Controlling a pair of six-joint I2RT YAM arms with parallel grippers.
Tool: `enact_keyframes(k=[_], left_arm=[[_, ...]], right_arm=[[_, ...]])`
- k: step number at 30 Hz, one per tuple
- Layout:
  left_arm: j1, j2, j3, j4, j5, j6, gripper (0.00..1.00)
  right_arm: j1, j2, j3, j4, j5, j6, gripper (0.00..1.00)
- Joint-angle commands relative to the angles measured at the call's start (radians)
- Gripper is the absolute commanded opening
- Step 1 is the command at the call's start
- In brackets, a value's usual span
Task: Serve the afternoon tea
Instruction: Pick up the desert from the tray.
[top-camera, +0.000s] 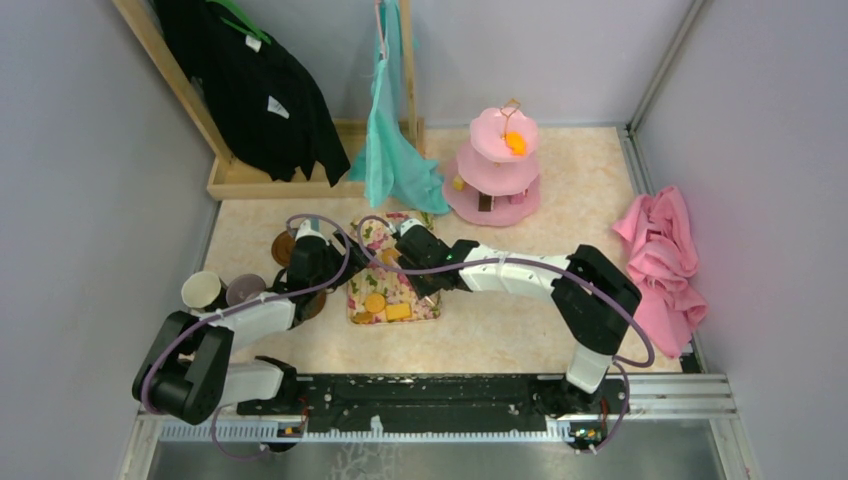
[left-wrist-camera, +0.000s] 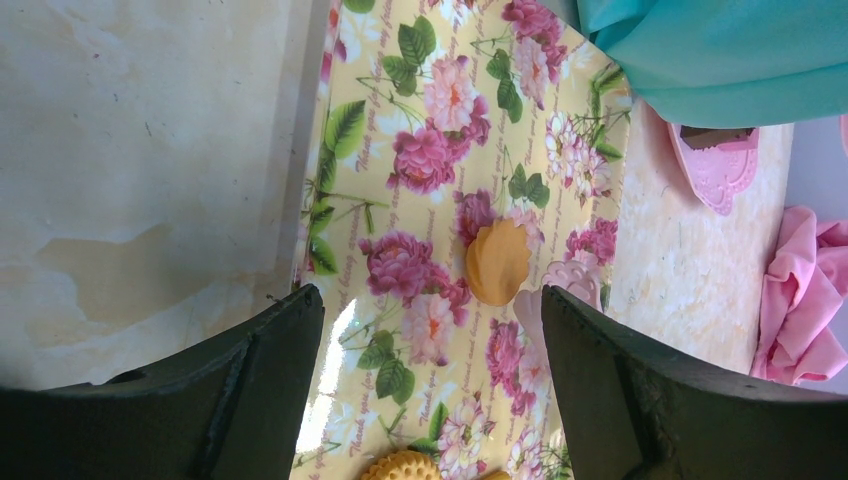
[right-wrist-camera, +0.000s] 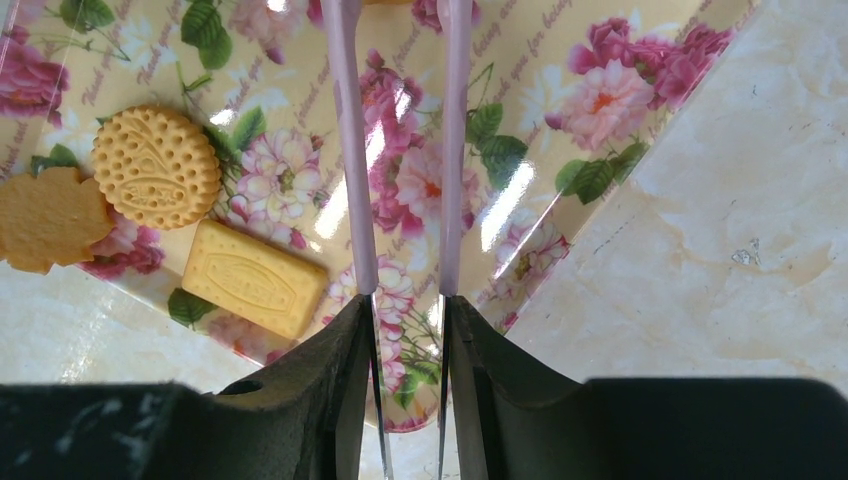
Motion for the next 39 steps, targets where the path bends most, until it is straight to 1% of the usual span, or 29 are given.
enact_keyframes(k=[1, 10, 20, 39], left_arm=[[-0.005, 0.001, 0.007, 0.020, -0.010, 0.003, 0.85], [-0.005, 0.000, 0.006, 0.023, -0.007, 0.001, 0.85], [-0.004, 0.004, 0.003, 0.031, -0.005, 0.001, 0.85], [-0.005, 0.013, -0.001, 0.051, 0.005, -0.002, 0.85]], right_arm=[[0.019, -0.013, 0.018, 0.028, -0.006, -0.003, 0.32], [0.033, -0.007, -0.004, 0.019, -0.017, 0.014, 0.36], [0.035, 0.003, -0.009, 0.008, -0.022, 0.036, 0.38], [0.035, 0.084, 0.084, -0.040, -0.007, 0.028, 0.40]])
